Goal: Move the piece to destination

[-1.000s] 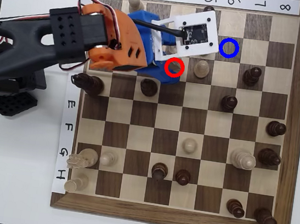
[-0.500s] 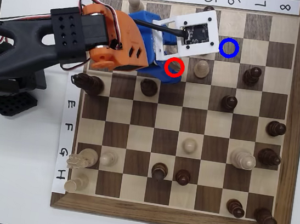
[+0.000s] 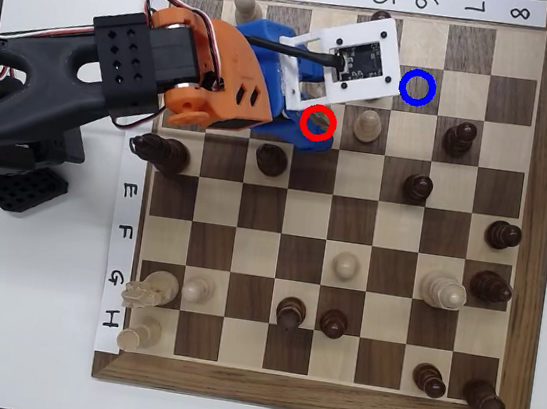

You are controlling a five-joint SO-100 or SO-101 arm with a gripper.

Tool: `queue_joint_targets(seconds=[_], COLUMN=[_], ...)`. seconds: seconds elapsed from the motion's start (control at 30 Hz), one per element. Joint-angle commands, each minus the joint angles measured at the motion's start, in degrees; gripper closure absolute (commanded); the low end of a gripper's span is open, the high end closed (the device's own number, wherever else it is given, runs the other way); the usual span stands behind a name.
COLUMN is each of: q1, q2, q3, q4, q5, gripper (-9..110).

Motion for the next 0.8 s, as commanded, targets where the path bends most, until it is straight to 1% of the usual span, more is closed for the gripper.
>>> queue_joint_targets(seconds=[0.0, 0.2, 0.77], q1=[0.9, 0.9, 1.8], q2=[1.4, 1.7, 2.3], q3=[-1.1, -0.6, 0.8], q4=[-3.5, -3.5, -3.7], q5=[31.9, 34.3, 33.6], gripper=[79, 81, 86])
